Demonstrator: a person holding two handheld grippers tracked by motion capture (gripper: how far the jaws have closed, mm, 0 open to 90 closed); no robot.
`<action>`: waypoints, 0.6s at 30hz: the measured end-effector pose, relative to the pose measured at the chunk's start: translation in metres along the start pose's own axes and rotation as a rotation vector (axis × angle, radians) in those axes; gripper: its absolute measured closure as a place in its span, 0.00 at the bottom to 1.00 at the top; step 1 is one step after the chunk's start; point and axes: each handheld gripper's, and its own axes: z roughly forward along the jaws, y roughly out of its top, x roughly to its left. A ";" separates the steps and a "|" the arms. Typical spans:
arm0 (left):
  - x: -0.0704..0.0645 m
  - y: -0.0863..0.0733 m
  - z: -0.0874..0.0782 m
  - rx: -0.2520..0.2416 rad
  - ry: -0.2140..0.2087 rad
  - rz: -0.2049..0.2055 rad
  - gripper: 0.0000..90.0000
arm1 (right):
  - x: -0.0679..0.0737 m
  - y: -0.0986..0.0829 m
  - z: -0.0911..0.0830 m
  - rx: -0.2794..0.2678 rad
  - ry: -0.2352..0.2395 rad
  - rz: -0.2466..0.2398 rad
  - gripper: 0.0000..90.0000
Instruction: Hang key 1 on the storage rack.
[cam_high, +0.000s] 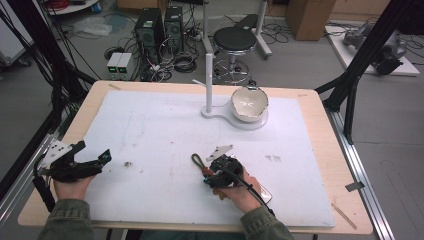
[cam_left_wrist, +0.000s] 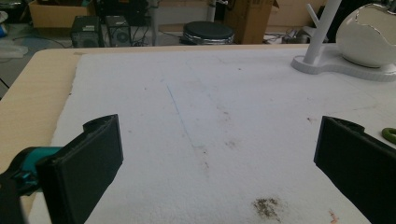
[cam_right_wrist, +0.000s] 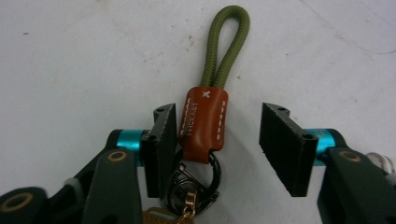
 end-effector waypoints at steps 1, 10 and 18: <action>0.000 0.000 0.000 0.000 0.000 0.000 0.02 | 0.000 0.000 0.000 0.000 0.000 0.000 0.53; 0.000 0.000 0.000 0.002 -0.001 0.001 0.02 | 0.008 0.002 0.001 0.015 0.009 -0.053 0.77; 0.000 0.000 0.000 0.001 -0.001 -0.001 0.02 | 0.008 0.002 -0.001 0.006 0.008 -0.039 0.78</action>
